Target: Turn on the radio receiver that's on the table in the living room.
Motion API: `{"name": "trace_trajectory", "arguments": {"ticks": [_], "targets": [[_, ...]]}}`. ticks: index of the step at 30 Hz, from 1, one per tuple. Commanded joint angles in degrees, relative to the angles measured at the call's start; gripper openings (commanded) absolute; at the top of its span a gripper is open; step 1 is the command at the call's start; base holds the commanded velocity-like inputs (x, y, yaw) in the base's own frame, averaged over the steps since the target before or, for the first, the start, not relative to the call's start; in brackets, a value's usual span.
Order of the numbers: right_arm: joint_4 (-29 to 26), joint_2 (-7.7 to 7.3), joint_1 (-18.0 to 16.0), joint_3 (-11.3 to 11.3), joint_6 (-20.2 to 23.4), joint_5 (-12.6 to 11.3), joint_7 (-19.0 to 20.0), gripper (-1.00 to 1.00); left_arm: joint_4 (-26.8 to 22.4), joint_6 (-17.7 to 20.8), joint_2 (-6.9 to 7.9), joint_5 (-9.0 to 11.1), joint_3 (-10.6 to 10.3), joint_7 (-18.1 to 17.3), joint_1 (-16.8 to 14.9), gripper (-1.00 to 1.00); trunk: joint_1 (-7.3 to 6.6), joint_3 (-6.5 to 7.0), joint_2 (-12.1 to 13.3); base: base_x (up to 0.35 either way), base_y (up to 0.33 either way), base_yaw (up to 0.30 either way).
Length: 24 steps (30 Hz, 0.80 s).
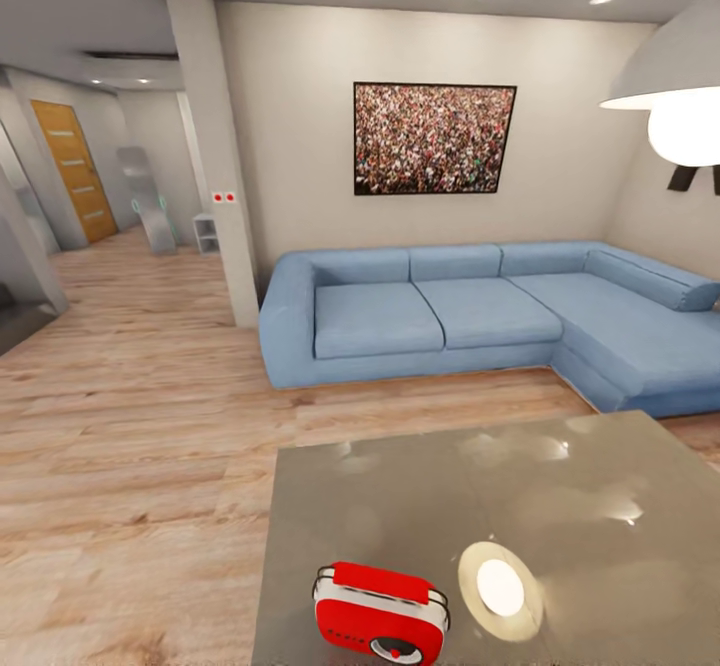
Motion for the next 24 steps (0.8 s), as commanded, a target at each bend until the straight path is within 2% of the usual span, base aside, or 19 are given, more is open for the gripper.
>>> {"name": "trace_trajectory", "arguments": {"ticks": [1, 24], "targets": [[0.0, 0.0, 0.0, 0.0, 0.0, 0.0, 0.0, 1.0, 0.0, -0.02, 0.0, 0.0, 0.0, 0.0, 0.0, 1.0, 0.0, -0.1, 0.0, 0.0, 0.0, 0.044], [0.0, 0.0, 0.0, 0.0, 0.0, 0.0, 0.0, 1.0, 0.0, 0.0, 0.0, 0.0, 0.0, 0.0, 0.0, 1.0, 0.0, -2.2, 0.0, 0.0, 0.0, 0.106]]}}
